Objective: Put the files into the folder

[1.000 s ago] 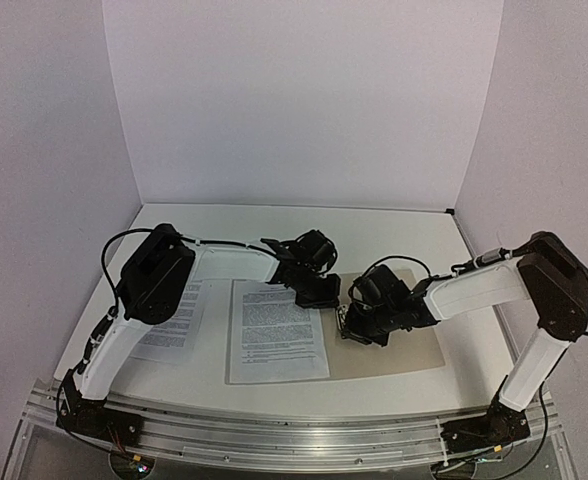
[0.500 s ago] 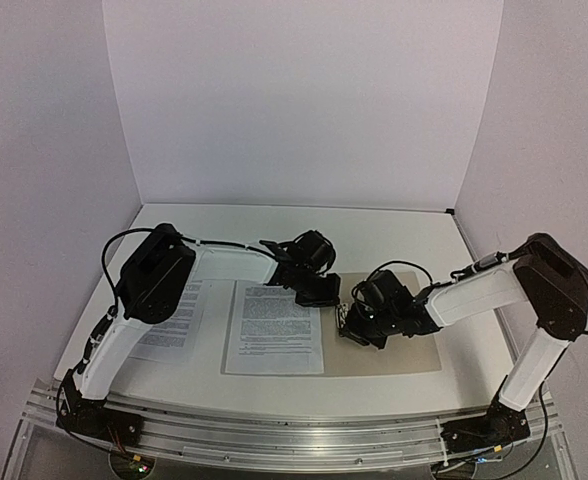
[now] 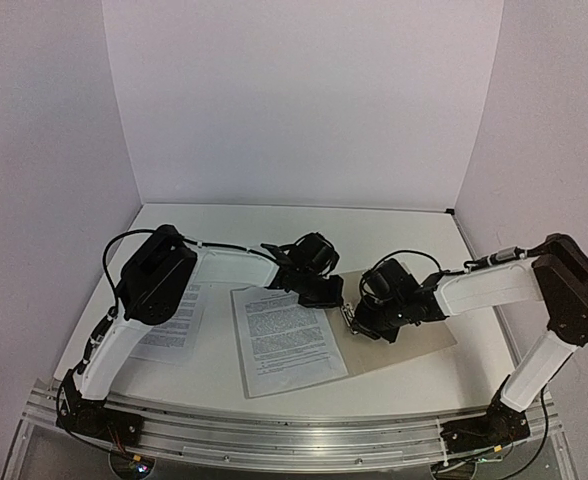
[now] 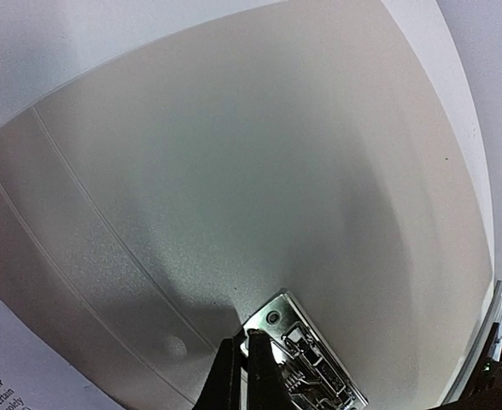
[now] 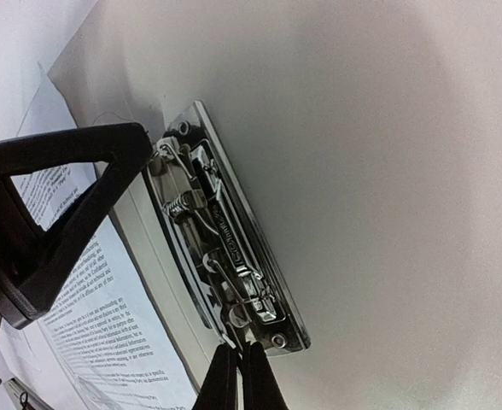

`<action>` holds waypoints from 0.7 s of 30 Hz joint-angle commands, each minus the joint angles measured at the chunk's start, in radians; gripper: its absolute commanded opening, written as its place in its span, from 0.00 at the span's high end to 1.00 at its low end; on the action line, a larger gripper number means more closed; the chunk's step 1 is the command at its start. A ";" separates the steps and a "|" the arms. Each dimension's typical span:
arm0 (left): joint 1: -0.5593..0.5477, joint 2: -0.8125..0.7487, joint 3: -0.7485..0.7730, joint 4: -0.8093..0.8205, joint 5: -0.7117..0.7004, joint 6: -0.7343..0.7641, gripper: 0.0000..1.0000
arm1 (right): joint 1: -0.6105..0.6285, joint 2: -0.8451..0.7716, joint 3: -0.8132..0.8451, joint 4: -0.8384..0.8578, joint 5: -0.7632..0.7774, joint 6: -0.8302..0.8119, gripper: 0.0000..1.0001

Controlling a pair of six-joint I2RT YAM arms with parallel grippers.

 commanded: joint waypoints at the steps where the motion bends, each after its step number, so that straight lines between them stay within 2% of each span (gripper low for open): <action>1: 0.020 0.040 -0.066 -0.235 -0.083 0.060 1.00 | -0.048 -0.028 0.052 -0.189 0.104 -0.004 1.00; 5: 0.020 0.041 -0.070 -0.232 -0.081 0.059 1.00 | -0.048 -0.018 0.075 -0.186 0.054 -0.028 0.99; 12: 0.021 0.041 -0.067 -0.231 -0.081 0.062 1.00 | -0.048 0.002 0.083 -0.175 0.004 -0.054 0.80; 16: 0.021 0.043 -0.067 -0.230 -0.081 0.062 1.00 | -0.048 0.018 0.113 -0.165 -0.033 -0.091 0.79; 19: 0.019 0.043 -0.068 -0.231 -0.081 0.061 1.00 | -0.047 0.011 0.100 -0.081 -0.103 -0.130 0.77; 21: 0.019 0.042 -0.068 -0.233 -0.081 0.059 1.00 | -0.045 0.010 0.084 -0.005 -0.170 -0.144 0.73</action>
